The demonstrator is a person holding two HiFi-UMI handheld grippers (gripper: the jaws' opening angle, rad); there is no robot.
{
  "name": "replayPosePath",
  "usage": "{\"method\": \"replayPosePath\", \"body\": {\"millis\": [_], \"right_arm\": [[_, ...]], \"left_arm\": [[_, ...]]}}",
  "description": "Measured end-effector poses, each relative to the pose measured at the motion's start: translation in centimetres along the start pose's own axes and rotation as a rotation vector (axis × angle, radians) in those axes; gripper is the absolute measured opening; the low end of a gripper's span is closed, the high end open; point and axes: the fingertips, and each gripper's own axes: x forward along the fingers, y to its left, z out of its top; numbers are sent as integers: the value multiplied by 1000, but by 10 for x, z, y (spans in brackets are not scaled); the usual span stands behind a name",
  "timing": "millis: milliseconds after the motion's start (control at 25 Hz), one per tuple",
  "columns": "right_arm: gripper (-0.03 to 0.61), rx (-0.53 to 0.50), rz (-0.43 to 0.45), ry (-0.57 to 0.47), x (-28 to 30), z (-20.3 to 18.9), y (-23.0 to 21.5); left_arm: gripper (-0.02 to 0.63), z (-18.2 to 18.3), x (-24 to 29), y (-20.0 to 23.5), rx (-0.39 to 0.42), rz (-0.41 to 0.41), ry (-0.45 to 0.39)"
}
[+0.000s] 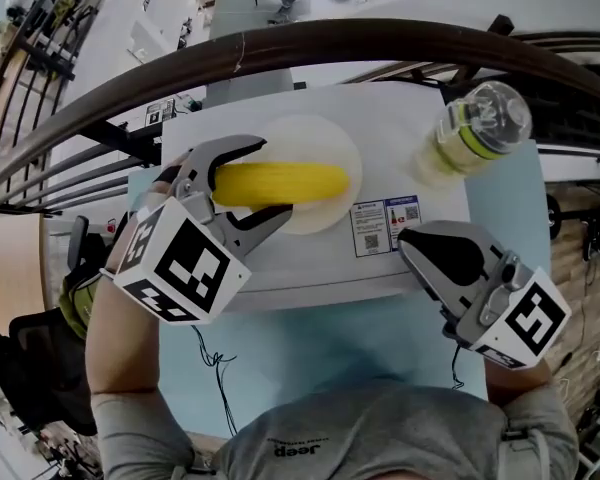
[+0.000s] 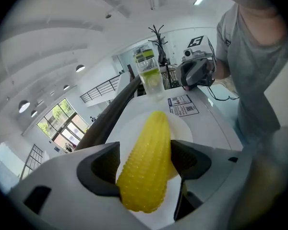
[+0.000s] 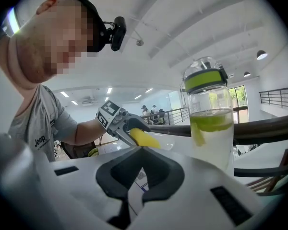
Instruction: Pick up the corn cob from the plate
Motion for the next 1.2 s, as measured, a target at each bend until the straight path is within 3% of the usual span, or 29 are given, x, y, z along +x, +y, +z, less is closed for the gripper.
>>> {"method": "replayPosePath", "body": {"millis": [520,1200], "right_arm": [[14,1,-1,-21,1,6,-2],[14,11,-29,-17,-4,1,-7]], "left_arm": [[285,8,12,-7,-80,-109,-11],[273,5,11,-2,-71,17,-20]]}}
